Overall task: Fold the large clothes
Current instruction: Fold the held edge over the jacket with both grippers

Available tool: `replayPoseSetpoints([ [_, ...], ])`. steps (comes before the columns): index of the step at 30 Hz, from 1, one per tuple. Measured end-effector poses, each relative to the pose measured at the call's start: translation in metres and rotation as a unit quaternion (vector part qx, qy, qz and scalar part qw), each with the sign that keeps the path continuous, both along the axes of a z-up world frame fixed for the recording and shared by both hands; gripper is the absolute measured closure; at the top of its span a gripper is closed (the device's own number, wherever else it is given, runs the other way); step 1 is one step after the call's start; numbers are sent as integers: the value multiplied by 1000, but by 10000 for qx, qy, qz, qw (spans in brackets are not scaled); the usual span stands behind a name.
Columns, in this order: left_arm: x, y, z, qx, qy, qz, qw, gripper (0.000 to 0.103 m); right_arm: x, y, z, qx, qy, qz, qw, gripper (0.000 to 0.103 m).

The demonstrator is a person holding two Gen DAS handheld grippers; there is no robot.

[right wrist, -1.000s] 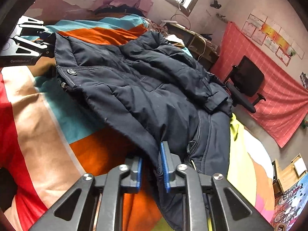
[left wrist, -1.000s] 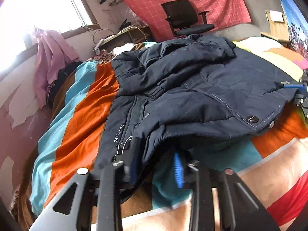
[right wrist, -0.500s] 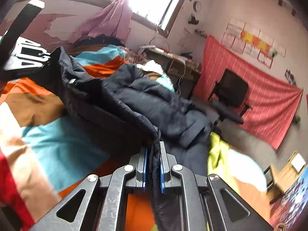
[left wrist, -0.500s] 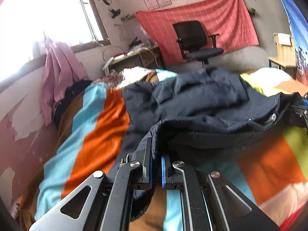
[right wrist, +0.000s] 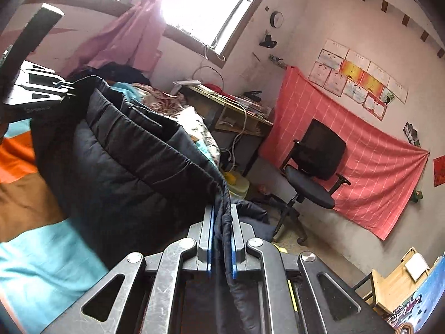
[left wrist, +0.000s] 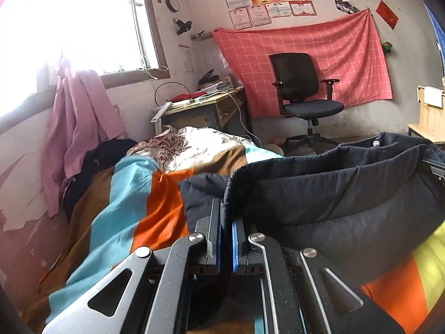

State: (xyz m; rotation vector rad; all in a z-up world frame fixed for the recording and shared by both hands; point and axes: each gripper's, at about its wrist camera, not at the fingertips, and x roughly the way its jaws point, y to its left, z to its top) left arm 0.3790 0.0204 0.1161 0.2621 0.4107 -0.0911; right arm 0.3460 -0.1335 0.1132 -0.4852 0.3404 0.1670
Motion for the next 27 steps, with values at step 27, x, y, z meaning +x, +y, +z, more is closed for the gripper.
replayPoseSetpoints([
  [27,172,-16,-84,-541,318,714,9955,99,210,4,-79,-429,656,-580,9952,91],
])
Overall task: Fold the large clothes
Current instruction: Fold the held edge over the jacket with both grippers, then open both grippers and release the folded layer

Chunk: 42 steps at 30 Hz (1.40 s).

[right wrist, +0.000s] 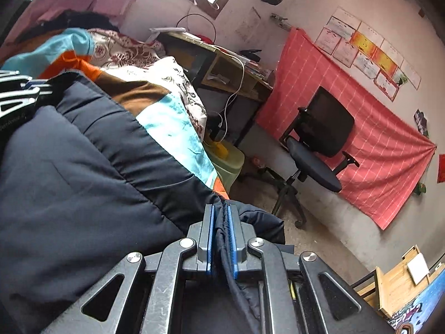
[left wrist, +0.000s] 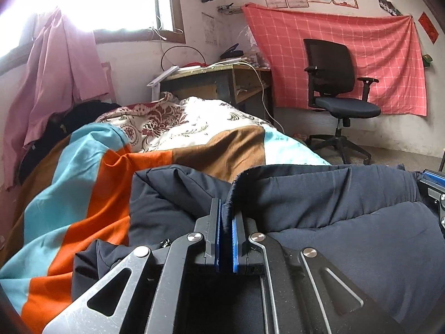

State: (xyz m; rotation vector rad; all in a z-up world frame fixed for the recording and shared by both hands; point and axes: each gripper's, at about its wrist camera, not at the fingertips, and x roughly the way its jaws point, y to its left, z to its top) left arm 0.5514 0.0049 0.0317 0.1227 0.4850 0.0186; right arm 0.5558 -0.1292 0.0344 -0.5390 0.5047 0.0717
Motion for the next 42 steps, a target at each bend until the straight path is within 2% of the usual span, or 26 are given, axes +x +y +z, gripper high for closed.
replayPoseSetpoints([
  [4,-2,10,4,-228,-101,-163,9996,92,-2,-4,0,134,46,116,9998,85],
  [5,-4,12,6,-275,-149,-196,9993,86,-3,-8,3,253,55,166,9995,81],
  [6,-7,15,10,-336,-209,-218,9990,73,-4,-12,6,374,40,193,9991,75],
  [7,-9,17,13,-410,-260,-246,9985,64,-6,-16,11,488,-3,203,9986,70],
  [8,-14,20,17,-537,-360,-275,9975,48,-9,-18,15,573,-62,210,9981,55],
  [9,-21,24,23,-674,-503,-275,9961,40,-13,-20,19,648,-148,208,9976,39],
  [11,-29,29,33,-901,-628,-323,9934,38,-25,-27,31,821,-362,195,9958,23],
  [13,-36,31,40,-1036,-616,-374,9920,37,-33,-31,38,942,-393,224,9945,19],
  [17,-56,32,44,-1117,-677,-549,9899,25,-57,-43,48,1232,-295,305,9915,8],
  [18,-62,32,43,-1147,-655,-614,9893,21,-62,-46,50,1292,-267,330,9907,7],
  [22,-84,30,31,-1252,-371,-978,9866,17,-87,-53,45,1696,-50,410,9846,5],
  [25,-92,27,20,-1187,-102,-1246,9850,16,-99,-56,31,2011,218,409,9785,3],
  [28,-94,22,9,-1035,104,-1414,9845,16,-100,-51,4,1933,551,330,9790,3],
  [31,-85,17,-2,-913,376,-1389,9854,16,-92,-45,-13,1788,598,226,9818,2],
  [33,-79,17,-6,-886,424,-1328,9863,16,-82,-40,-16,1677,385,210,9849,0],
  [42,-59,34,-8,-1087,265,-960,9891,11,-15,-44,-11,1616,222,-295,9862,0],
])
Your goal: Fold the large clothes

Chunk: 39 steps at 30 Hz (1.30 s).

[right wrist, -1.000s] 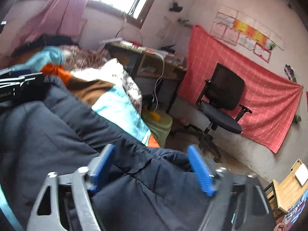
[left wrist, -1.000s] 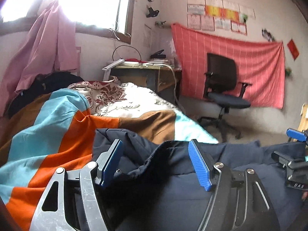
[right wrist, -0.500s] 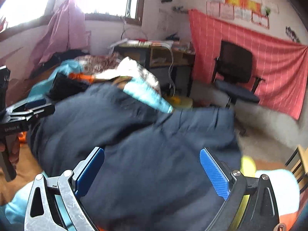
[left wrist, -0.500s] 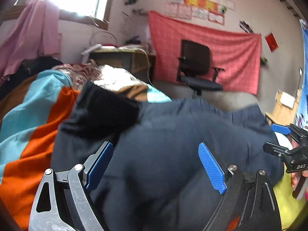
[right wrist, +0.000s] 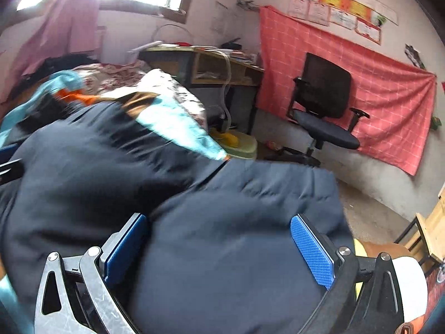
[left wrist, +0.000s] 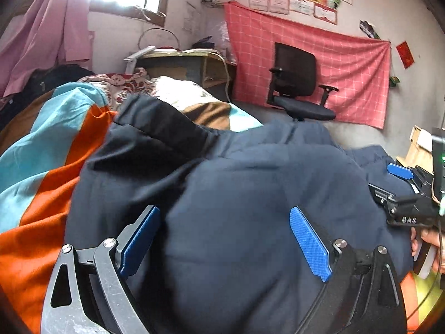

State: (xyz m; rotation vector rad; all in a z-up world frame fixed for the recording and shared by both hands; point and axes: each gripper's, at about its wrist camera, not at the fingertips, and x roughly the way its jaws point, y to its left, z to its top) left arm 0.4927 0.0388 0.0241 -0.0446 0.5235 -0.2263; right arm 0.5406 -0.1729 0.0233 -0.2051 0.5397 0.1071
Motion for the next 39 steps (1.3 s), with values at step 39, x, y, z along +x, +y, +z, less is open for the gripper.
replayPoseSetpoints([
  [39,39,143,-17,-1997,1498,-258,9680,9,15,-90,-3,1853,548,-116,9811,0],
])
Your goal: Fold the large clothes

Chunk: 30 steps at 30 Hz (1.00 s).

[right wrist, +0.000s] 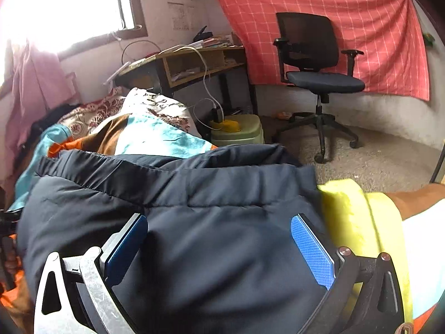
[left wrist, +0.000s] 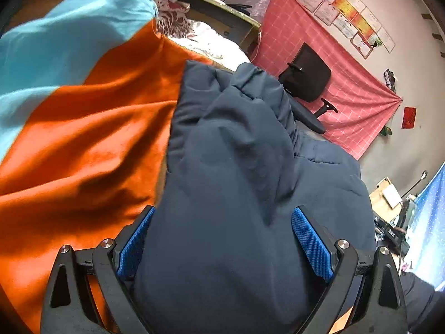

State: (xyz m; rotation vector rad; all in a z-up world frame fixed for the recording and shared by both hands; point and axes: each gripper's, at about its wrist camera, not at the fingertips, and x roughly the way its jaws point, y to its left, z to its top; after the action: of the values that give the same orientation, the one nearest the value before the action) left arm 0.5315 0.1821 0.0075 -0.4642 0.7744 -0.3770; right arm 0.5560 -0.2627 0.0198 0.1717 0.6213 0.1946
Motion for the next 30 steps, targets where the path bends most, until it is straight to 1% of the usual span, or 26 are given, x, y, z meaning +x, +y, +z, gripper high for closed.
replayPoseSetpoints([
  [2,4,-3,-5,-39,99,100,9999,9,-8,-17,1,77,16,-74,9999,0],
  [4,2,-3,-13,-158,145,183,9996,9,-13,-34,0,131,83,-167,9997,0],
  [6,0,-1,-21,-239,141,237,9993,5,-13,-56,-9,263,310,-222,9989,0],
  [8,-4,2,-28,-307,160,290,9990,3,-5,-69,-24,467,641,-38,9968,0],
  [10,-7,5,-31,-356,175,325,9987,2,1,-78,-37,656,795,167,9945,0],
  [12,-8,5,-30,-288,201,306,9989,1,5,-82,-45,880,725,408,9926,0],
  [15,-7,7,-29,-170,302,232,9991,1,12,-80,-52,1078,490,696,9905,0],
  [16,-5,7,-30,-144,342,201,9991,1,16,-79,-57,1235,451,854,9876,0],
  [18,-3,7,-30,-101,383,168,9991,1,24,-82,-63,1505,511,1070,9815,0],
  [22,0,5,-32,-114,374,162,9991,1,38,-93,-80,2258,830,1490,9591,0],
  [25,1,5,-37,-254,356,185,9989,1,39,-102,-88,2659,877,1645,9458,0],
  [28,4,4,-40,-427,417,179,9981,1,35,-107,-90,2861,787,1731,9392,0],
  [30,2,5,-39,-475,433,192,9977,3,31,-107,-87,2855,746,1777,9388,0],
])
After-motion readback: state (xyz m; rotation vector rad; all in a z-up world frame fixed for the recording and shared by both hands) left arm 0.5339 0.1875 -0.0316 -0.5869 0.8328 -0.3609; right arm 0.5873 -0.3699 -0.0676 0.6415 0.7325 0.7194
